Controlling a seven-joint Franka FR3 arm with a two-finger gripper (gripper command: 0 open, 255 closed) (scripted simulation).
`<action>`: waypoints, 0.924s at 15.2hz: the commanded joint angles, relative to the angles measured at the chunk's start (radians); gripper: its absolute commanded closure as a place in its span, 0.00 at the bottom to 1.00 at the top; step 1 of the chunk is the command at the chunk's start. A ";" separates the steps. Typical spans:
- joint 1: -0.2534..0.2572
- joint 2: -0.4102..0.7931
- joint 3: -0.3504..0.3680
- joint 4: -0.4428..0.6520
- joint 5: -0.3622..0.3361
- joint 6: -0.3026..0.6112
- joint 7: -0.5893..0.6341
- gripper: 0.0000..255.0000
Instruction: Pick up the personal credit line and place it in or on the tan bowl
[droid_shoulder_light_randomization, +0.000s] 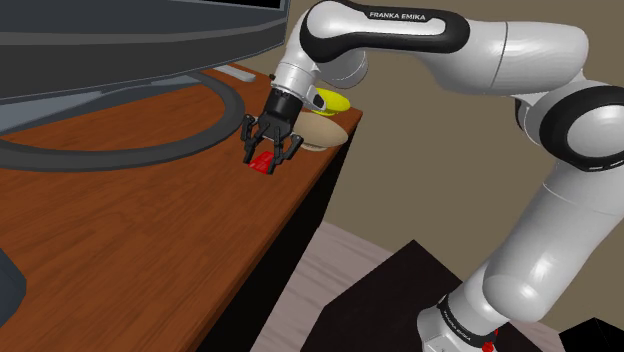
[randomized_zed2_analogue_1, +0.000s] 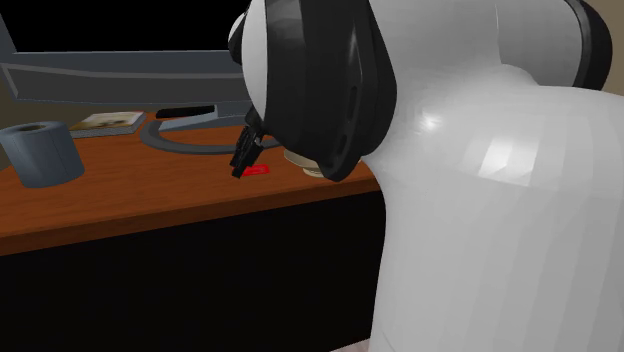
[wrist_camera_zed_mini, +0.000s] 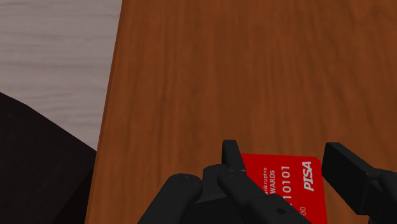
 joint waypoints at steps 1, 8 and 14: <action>0.002 0.008 0.001 -0.005 -0.002 0.004 0.000 1.00; 0.001 0.006 0.000 0.004 -0.002 -0.007 0.005 1.00; -0.001 0.000 0.000 0.074 -0.007 -0.073 0.040 1.00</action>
